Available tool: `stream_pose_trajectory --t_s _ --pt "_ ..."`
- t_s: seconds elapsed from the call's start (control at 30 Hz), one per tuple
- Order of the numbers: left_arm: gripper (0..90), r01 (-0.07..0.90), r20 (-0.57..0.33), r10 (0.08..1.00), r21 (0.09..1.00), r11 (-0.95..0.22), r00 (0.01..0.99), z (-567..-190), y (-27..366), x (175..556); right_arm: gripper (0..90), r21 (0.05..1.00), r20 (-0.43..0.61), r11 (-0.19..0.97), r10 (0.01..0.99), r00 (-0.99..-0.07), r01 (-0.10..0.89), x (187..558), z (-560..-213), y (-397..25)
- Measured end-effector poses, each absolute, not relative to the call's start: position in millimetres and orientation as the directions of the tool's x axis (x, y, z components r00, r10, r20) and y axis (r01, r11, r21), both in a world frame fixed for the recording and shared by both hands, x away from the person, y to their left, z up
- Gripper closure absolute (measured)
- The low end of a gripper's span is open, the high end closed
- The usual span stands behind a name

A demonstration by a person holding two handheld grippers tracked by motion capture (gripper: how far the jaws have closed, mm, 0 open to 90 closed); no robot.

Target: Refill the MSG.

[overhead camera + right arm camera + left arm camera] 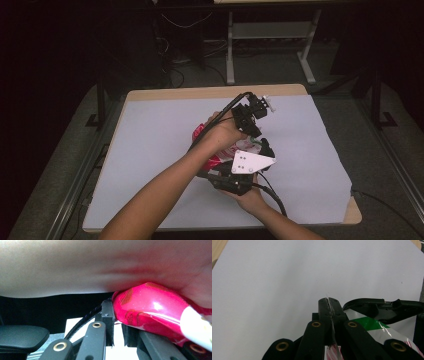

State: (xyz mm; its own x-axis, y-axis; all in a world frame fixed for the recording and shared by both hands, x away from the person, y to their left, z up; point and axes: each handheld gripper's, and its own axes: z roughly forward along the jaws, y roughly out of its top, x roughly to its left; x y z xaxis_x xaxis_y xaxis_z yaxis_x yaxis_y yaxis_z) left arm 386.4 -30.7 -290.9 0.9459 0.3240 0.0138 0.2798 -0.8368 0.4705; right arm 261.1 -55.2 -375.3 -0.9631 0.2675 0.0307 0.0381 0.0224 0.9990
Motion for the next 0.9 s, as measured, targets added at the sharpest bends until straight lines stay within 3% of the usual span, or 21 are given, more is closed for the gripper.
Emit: stream_pose_trajectory --t_s 0.9 --pt "90.0 0.292 0.02 0.339 0.462 -0.837 0.941 -293.2 -29.7 386.6 81.3 0.999 0.035 0.015 0.263 -0.964 0.041 262.2 -375.2 -54.8"
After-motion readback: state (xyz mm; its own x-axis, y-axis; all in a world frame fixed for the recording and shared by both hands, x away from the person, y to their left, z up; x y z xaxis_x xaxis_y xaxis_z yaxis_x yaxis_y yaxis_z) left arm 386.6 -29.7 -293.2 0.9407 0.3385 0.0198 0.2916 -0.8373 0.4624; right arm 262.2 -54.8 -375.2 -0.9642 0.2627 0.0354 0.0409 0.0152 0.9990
